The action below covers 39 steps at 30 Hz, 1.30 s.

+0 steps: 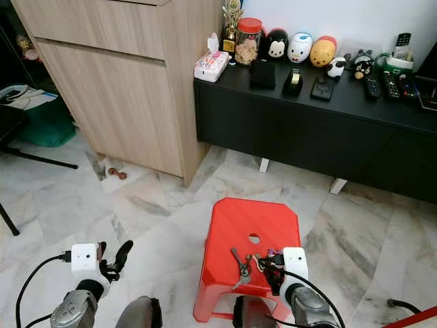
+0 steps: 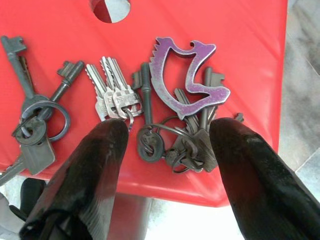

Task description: Hang keys on a hook

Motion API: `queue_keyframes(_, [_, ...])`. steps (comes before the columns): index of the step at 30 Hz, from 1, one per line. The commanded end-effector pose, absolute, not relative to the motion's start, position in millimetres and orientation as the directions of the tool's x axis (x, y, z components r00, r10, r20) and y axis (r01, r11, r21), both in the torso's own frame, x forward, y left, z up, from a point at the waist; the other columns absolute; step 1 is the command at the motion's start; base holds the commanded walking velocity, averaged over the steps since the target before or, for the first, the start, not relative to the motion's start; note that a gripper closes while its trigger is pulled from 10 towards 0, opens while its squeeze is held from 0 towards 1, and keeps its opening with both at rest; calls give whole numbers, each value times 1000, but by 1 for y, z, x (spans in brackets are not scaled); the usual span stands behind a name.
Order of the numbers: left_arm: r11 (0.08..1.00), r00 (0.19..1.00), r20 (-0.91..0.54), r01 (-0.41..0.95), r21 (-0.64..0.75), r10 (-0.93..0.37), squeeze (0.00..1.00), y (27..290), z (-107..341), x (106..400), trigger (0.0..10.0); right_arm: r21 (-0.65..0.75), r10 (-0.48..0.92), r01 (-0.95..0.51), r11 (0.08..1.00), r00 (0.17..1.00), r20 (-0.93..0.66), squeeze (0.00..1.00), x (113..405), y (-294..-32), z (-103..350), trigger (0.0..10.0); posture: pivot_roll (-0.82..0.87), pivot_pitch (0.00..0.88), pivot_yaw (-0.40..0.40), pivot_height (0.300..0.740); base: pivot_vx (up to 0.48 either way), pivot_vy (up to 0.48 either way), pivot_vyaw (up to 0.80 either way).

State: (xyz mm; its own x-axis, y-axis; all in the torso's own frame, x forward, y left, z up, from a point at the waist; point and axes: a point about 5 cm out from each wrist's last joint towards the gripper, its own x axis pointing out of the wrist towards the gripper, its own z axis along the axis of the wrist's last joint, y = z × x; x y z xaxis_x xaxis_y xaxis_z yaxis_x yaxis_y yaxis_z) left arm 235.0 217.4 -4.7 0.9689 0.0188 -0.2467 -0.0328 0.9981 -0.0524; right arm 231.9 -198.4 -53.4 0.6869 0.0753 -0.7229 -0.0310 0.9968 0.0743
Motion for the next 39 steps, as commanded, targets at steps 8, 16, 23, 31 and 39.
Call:
queue_keyframes(8, [997,962,-271,-46,-63,27,0,216,-10,231,10000,62,64,-27,998,659,-749,0,225,-202,-57,0,-33,95,-70,636,0,0,0])
queue_keyframes(16, [997,961,-275,-43,-63,24,0,215,-11,231,10000,71,76,-34,997,653,-754,0,224,-200,-59,0,-34,94,-69,636,0,0,0])
queue_keyframes(23, [998,959,-281,-42,-56,25,0,216,-11,232,10000,76,80,-34,997,653,-753,0,225,-199,-58,0,-32,93,-67,636,0,0,0])
queue_keyframes(31, [998,958,-287,-42,-53,25,0,216,-12,232,10000,83,81,-29,996,662,-746,0,227,-199,-57,0,-32,94,-66,636,0,0,0])
queue_keyframes(39, [998,956,-293,-43,-50,26,0,215,-13,232,10000,113,83,-1,994,695,-714,0,233,-199,-53,0,-32,92,-66,636,0,0,0])
